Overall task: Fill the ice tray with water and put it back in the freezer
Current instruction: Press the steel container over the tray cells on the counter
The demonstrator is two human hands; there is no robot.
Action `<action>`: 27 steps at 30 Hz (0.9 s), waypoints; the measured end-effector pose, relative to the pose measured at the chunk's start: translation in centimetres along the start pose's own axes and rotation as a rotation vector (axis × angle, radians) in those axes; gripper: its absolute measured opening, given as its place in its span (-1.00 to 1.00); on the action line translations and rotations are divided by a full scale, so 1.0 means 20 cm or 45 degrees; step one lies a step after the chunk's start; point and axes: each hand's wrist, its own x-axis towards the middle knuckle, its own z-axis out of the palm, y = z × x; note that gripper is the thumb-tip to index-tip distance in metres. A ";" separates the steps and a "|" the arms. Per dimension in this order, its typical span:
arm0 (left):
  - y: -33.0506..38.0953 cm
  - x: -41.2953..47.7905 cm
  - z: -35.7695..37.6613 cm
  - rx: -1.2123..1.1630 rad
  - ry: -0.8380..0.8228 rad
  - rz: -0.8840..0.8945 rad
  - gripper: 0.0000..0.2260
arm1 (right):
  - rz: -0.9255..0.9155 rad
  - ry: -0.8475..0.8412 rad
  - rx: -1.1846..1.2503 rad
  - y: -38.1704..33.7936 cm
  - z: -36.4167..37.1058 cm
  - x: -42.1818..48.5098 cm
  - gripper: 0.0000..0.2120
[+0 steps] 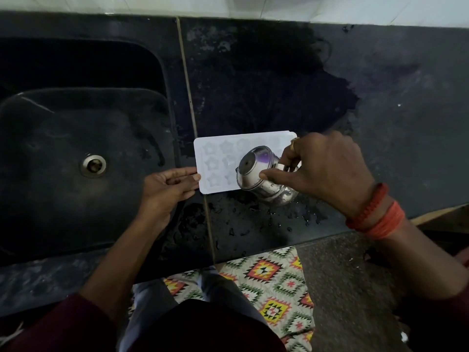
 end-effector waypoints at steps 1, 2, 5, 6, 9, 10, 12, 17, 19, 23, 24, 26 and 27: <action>0.00 0.00 0.00 -0.001 -0.001 0.002 -0.89 | -0.003 -0.008 -0.008 0.00 0.00 0.00 -0.63; 0.00 0.00 0.00 -0.001 -0.004 0.004 -0.90 | -0.007 -0.012 -0.022 -0.01 0.01 -0.01 -0.62; 0.00 0.00 0.00 -0.007 -0.007 0.004 -0.90 | -0.019 -0.007 -0.052 -0.02 0.03 -0.01 -0.57; 0.00 0.00 0.00 -0.009 -0.007 0.004 -0.90 | -0.022 -0.004 -0.055 -0.02 0.03 -0.02 -0.57; 0.01 -0.01 0.00 -0.007 -0.004 0.006 -0.89 | -0.033 0.010 -0.073 -0.02 0.05 -0.02 -0.56; 0.01 -0.01 0.00 -0.005 -0.005 0.006 -0.90 | -0.038 0.013 -0.079 -0.02 0.05 -0.02 -0.55; 0.01 -0.01 0.00 -0.006 -0.005 0.006 -0.90 | -0.045 0.023 -0.087 -0.02 0.06 -0.02 -0.54; 0.00 0.00 0.00 -0.012 -0.009 0.003 -0.89 | -0.034 0.028 -0.095 -0.02 0.05 -0.01 -0.54; 0.00 0.00 0.00 -0.012 -0.012 0.000 -0.89 | -0.032 0.028 -0.096 -0.02 0.05 -0.02 -0.54; 0.00 0.01 0.00 -0.008 -0.008 -0.006 -0.88 | -0.025 -0.001 -0.101 -0.02 0.04 -0.02 -0.53; 0.00 0.01 -0.01 -0.007 -0.007 -0.007 -0.88 | -0.024 -0.007 -0.104 -0.02 0.04 -0.02 -0.53; 0.00 0.01 -0.01 -0.007 -0.014 -0.008 -0.89 | -0.018 -0.014 -0.100 -0.02 0.03 -0.02 -0.54; 0.00 0.01 -0.01 -0.007 -0.018 -0.009 -0.89 | -0.016 -0.017 -0.098 -0.02 0.03 -0.02 -0.54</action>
